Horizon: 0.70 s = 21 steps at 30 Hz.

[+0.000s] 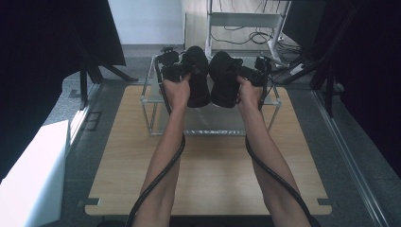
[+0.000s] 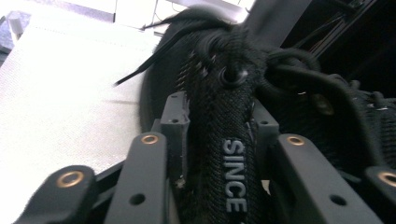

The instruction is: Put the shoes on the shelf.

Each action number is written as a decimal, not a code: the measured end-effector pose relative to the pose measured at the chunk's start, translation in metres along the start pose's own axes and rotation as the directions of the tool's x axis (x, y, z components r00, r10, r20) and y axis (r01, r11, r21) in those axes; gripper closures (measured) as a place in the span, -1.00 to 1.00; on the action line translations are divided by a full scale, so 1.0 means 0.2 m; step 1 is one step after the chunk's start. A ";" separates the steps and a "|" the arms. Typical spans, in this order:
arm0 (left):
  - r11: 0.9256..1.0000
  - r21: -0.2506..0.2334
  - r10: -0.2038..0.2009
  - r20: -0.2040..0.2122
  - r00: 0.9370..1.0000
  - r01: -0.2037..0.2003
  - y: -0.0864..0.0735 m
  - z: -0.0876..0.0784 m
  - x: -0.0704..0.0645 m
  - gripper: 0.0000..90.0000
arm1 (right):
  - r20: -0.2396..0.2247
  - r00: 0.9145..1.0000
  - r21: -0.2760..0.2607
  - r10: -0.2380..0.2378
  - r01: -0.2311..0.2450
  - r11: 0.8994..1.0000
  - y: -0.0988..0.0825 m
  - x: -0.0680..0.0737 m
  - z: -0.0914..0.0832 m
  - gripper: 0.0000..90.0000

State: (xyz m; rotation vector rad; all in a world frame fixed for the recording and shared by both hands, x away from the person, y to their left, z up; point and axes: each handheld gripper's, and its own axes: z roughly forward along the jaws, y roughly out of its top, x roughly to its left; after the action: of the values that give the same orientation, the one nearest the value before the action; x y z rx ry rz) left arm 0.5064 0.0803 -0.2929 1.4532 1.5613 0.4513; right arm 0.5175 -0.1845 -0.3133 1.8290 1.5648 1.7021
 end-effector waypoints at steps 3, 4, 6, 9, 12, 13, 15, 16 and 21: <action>1.000 -0.024 -0.003 0.025 1.000 0.004 0.00 0.00 0.00 0.40 | 0.016 0.998 0.007 -0.054 0.054 0.998 -0.01 0.03 0.01 0.34; 1.000 -0.021 0.008 0.026 1.000 -0.007 0.00 0.00 0.00 0.39 | 0.006 0.999 0.006 -0.051 0.051 0.999 -0.01 0.03 0.01 0.32; 1.000 -0.021 0.010 0.035 0.999 -0.009 -0.01 0.00 0.00 0.38 | -0.009 0.999 0.014 -0.044 0.044 0.999 -0.01 0.03 0.02 0.29; 1.000 -0.026 -0.001 0.059 0.998 0.003 -0.01 0.00 0.01 0.55 | -0.009 0.999 0.015 -0.037 0.038 0.999 -0.02 0.03 0.01 0.30; 0.999 -0.036 -0.006 0.118 0.993 0.010 -0.01 0.01 0.03 0.67 | -0.010 0.999 0.021 -0.041 0.041 0.999 -0.02 0.03 0.02 0.31; 0.999 -0.035 -0.002 0.120 0.993 0.006 -0.01 0.02 0.03 0.68 | -0.011 0.999 0.019 -0.041 0.041 0.999 -0.01 0.03 0.02 0.31; 1.000 -0.026 -0.004 0.122 0.992 0.008 -0.01 0.03 0.04 0.68 | -0.026 0.999 0.019 -0.033 0.034 0.999 -0.01 0.03 0.02 0.34; 1.000 -0.026 -0.011 0.130 0.992 0.014 0.00 0.03 0.04 0.67 | -0.033 0.999 0.018 -0.025 0.026 1.000 -0.01 0.02 0.02 0.34; 1.000 -0.015 -0.014 0.155 0.988 0.017 0.00 0.03 0.05 0.42 | -0.048 0.999 0.021 -0.021 0.022 1.000 -0.01 0.01 0.02 0.27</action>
State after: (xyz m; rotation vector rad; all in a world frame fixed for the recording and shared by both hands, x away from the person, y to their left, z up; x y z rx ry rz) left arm 0.5129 0.0880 -0.2995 1.4277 1.4413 0.3331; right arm 0.5191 -0.1798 -0.3143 1.7878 1.6209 1.7382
